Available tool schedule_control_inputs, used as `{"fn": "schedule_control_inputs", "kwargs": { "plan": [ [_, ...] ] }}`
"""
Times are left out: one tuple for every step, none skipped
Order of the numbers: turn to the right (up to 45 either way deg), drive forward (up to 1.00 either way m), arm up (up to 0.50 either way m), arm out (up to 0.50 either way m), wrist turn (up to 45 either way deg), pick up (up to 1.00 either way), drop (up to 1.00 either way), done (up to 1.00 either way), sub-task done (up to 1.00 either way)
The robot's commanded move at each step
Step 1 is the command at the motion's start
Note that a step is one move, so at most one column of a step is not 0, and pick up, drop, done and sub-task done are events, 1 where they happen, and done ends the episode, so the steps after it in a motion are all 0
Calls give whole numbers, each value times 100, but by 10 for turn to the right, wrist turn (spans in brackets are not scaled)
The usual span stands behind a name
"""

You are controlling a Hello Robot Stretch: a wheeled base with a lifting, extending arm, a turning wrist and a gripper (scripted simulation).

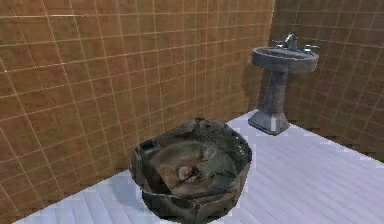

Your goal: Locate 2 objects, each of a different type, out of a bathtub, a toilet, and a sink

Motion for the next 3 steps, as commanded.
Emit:
{"fn": "schedule_control_inputs", "kwargs": {
  "plan": [
    [0,0,0,0,0,0,0,0,100],
    [450,0,0,0,0,0,0,0,0],
    [120,0,0,0,0,0,0,0,0]
  ]
}}
